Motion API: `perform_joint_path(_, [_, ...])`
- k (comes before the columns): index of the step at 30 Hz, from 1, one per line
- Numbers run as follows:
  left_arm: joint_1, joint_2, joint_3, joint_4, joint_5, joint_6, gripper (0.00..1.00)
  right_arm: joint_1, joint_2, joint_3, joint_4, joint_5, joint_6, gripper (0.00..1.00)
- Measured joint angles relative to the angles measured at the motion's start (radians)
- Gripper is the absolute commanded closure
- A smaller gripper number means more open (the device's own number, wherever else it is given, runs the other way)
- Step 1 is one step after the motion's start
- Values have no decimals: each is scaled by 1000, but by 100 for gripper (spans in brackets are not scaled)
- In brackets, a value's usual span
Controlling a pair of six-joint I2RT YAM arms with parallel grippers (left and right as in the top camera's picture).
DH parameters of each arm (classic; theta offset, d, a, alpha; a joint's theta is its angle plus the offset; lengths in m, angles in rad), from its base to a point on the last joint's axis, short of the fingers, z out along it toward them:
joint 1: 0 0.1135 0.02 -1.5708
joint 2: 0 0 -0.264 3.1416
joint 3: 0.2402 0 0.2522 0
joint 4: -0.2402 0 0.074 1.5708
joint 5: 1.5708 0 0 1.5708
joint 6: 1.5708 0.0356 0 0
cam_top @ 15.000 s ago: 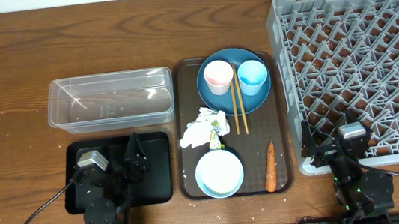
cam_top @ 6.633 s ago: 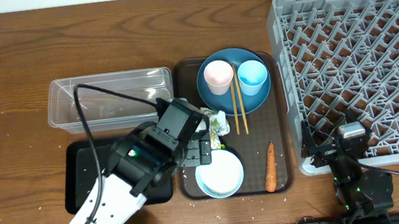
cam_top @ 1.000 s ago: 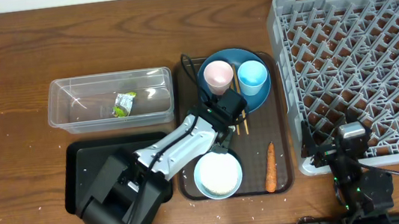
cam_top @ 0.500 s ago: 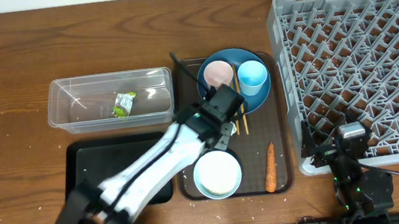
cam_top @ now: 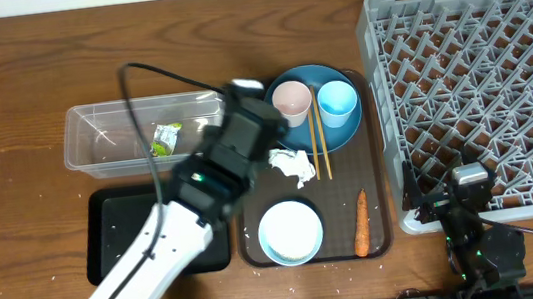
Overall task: Sort waste into correct bins and load items into the dishwasher rack
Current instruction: 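Carry the tissue left and release it into the clear bin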
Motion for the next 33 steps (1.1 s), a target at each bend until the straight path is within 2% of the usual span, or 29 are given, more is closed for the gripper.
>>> perform_joint_path(6, [169, 39, 0, 7, -22, 0, 91, 0, 0, 0, 0, 0, 0, 1])
perform_joint_path(10, [258, 109, 0, 7, 26, 0, 91, 0, 0, 0, 0, 0, 0, 1])
perform_joint_path(12, [285, 144, 0, 7, 64, 3, 83, 0, 0, 0, 0, 0, 0, 1])
perform_joint_path(15, [306, 189, 0, 10, 107, 3, 50, 0, 0, 0, 0, 0, 0, 1])
perform_joint_path(16, [309, 200, 0, 12, 116, 5, 43, 0, 0, 0, 0, 0, 0, 1])
perform_joint_path(21, [311, 212, 0, 27, 142, 0, 40, 0, 0, 0, 0, 0, 0, 1])
perform_joint_path(26, [296, 142, 0, 24, 174, 0, 40, 0, 0, 0, 0, 0, 0, 1])
perform_joint_path(33, [151, -11, 10, -35, 349, -8, 40, 0, 0, 0, 0, 0, 0, 1])
